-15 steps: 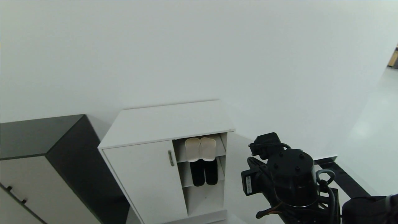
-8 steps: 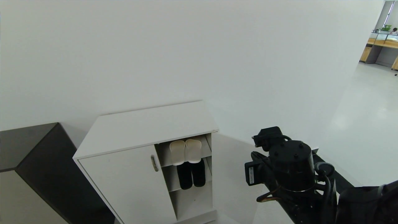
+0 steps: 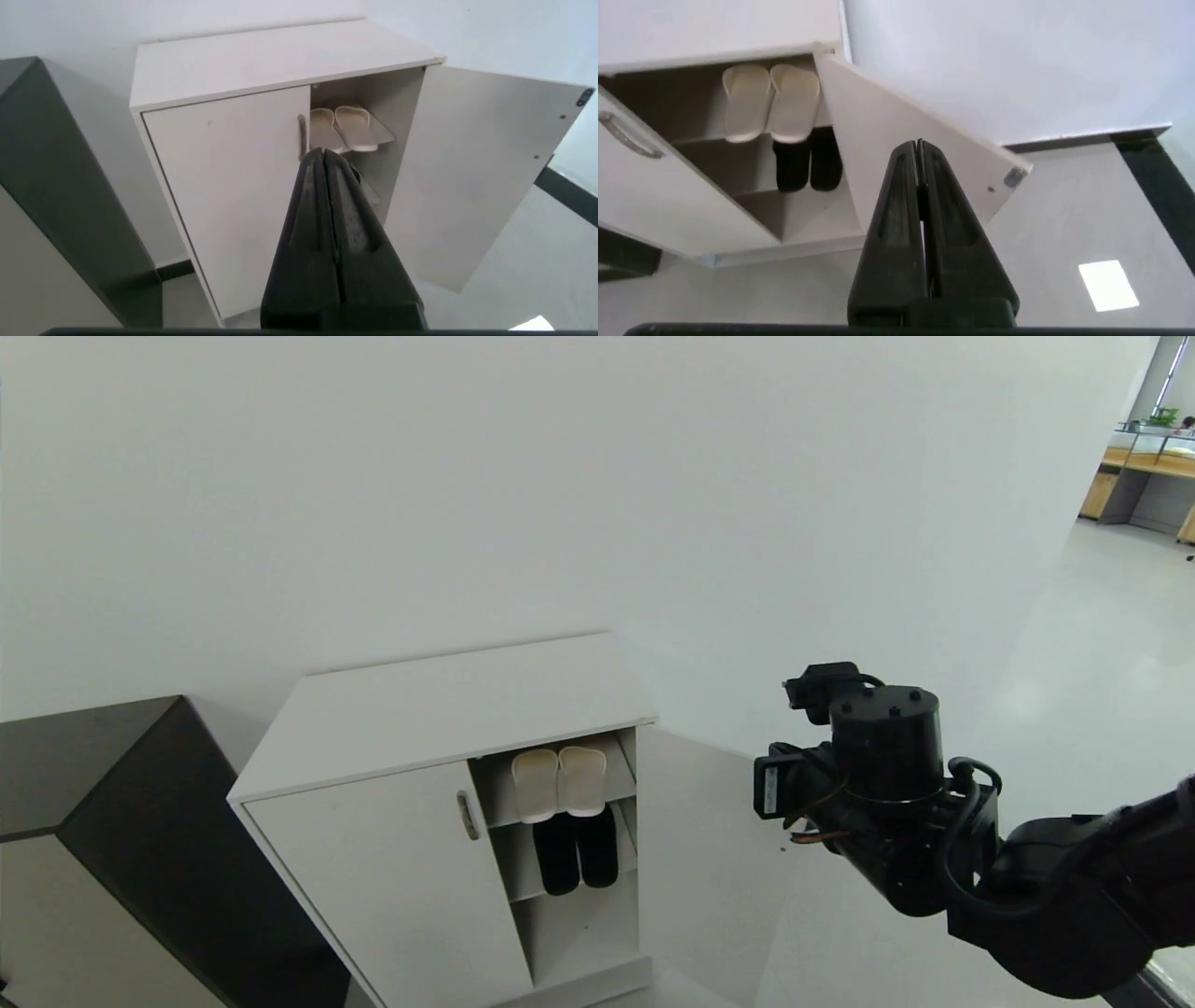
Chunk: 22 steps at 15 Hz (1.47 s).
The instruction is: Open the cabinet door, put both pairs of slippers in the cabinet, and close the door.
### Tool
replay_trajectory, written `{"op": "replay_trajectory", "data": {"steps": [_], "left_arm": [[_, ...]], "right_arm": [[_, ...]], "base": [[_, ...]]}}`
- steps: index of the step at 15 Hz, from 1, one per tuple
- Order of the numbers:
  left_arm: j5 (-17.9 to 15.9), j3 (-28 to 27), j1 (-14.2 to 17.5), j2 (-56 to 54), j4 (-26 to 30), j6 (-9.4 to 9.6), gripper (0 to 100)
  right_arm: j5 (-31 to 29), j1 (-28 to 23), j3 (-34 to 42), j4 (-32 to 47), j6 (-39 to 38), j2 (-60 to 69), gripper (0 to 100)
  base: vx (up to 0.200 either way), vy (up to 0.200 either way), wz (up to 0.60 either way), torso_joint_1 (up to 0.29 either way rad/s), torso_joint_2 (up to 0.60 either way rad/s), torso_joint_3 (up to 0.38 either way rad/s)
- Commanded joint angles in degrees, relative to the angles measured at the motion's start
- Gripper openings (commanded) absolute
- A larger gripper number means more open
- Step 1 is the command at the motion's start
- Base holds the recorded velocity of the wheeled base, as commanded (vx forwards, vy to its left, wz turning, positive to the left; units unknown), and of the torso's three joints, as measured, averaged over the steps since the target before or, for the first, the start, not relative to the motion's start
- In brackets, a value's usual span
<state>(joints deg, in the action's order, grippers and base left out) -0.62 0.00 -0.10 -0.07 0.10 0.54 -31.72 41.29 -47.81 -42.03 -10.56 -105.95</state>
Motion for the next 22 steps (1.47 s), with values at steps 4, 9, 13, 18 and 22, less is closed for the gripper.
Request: {"op": "replay_trajectory", "data": {"steps": [4,9,13,18,22], "left_arm": [[0.01,0.0,0.01,0.07,-0.01,-0.01,0],[0.01,0.0,0.01,0.07,-0.01,-0.1,0],[0.18,0.0,0.01,0.07,-0.01,-0.18,0],[0.18,0.0,0.01,0.07,-0.01,-0.18,0],[0.18,0.0,0.01,0.07,-0.01,-0.18,0]], "right_arm": [[4.03,-7.36,-5.8,-0.15,-0.25,-5.94,0],[8.34,-12.55,-12.92,-0.07,-0.17,-13.14,0],[10.01,-16.68,-20.22,0.02,-0.17,-20.35,0],[10.19,-20.28,-25.49,-0.07,-0.17,-26.24,0],[10.19,-20.55,-27.25,-0.07,-0.17,-28.79,0]], "base": [[0.0,0.0,0.0,0.0,0.0,0.0],[0.0,0.0,0.0,0.0,0.0,0.0],[0.0,0.0,0.0,0.0,0.0,0.0],[0.0,0.0,0.0,0.0,0.0,0.0],[0.0,0.0,0.0,0.0,0.0,0.0]]}}
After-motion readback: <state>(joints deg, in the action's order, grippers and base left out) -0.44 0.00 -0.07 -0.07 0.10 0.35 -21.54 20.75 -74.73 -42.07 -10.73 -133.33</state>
